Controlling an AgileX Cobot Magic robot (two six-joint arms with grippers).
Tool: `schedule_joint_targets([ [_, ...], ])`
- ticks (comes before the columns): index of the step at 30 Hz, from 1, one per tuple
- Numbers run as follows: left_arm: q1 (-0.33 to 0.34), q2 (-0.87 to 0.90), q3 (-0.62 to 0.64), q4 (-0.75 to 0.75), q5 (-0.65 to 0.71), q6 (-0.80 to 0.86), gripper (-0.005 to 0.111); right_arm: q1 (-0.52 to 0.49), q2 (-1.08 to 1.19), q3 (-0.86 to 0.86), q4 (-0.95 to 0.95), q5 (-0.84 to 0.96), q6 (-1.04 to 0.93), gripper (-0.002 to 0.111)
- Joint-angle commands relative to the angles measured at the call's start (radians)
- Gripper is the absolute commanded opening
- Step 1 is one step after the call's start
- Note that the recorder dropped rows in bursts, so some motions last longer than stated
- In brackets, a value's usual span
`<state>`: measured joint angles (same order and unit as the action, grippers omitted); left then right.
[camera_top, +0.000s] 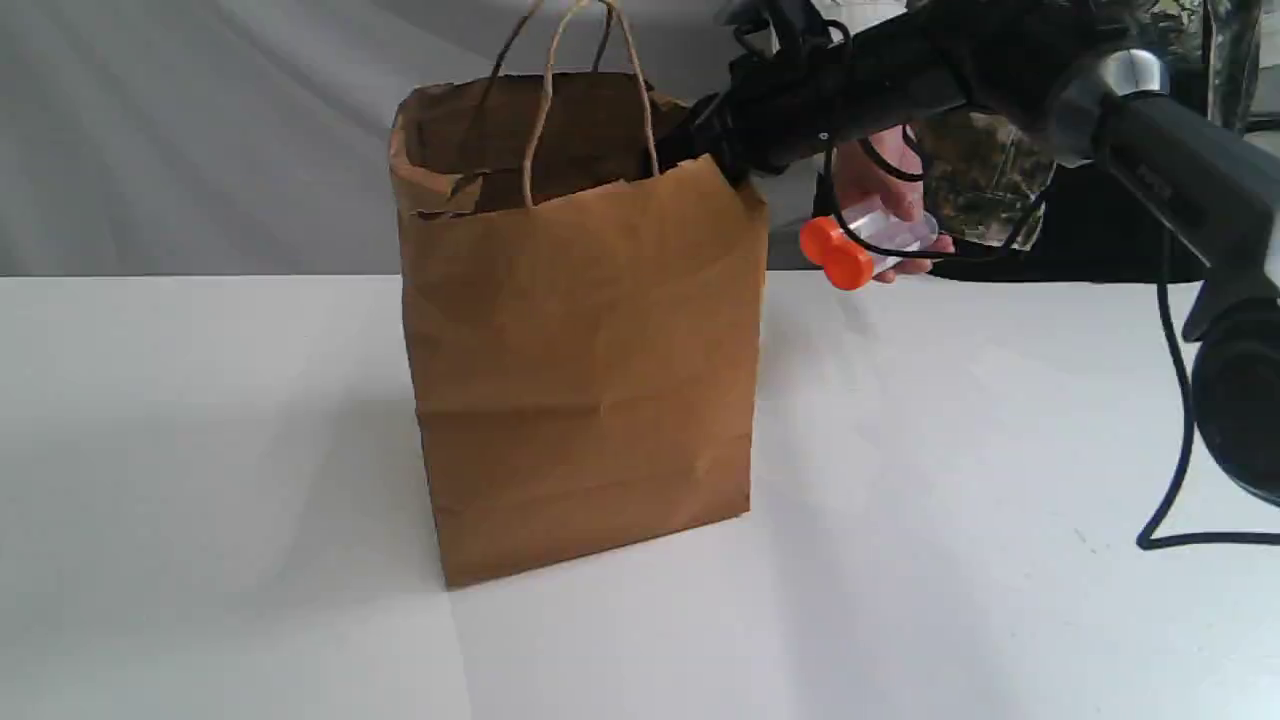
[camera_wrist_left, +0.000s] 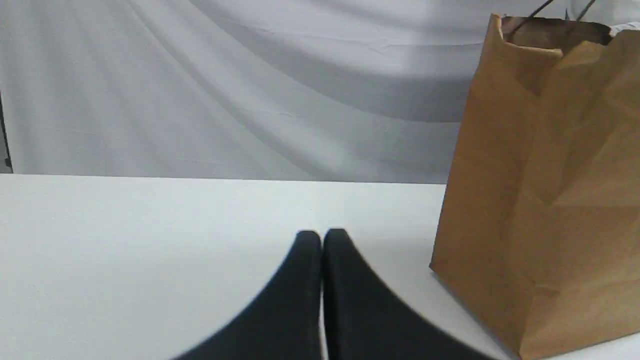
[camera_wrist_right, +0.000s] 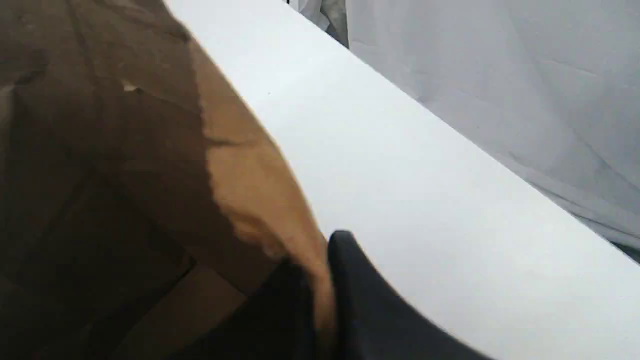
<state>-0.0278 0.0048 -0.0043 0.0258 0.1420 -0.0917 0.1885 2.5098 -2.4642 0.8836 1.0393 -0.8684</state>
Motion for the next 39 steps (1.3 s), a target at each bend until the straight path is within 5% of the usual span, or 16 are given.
schedule_joint_targets([
  [1,0.0,-0.005,0.004,-0.005,-0.006,-0.005,0.0,0.002,-0.004,-0.004,-0.01,0.026,0.003,0.0],
  [5,0.0,-0.005,0.004,0.016,-0.019,0.006,0.0,0.002,-0.004,-0.004,-0.01,0.018,0.003,0.0],
  [11,0.0,-0.005,0.004,0.034,-0.268,-0.023,0.0,0.002,-0.004,-0.004,-0.01,-0.008,0.001,0.0],
  [19,0.0,-0.005,0.004,0.037,-0.894,-0.117,0.0,0.002,-0.004,-0.004,-0.01,-0.008,0.001,0.0],
  [24,0.0,-0.005,0.004,0.007,-1.169,-0.081,0.0,0.002,-0.004,-0.004,-0.01,-0.015,0.001,0.0],
  [30,0.0,0.03,-0.101,-0.063,-1.109,-0.056,0.0,0.002,-0.004,-0.004,-0.01,-0.019,0.003,0.0],
  [39,0.0,0.458,-0.377,0.033,-1.114,-0.14,0.0,0.002,-0.004,-0.004,-0.01,-0.029,0.003,0.0],
])
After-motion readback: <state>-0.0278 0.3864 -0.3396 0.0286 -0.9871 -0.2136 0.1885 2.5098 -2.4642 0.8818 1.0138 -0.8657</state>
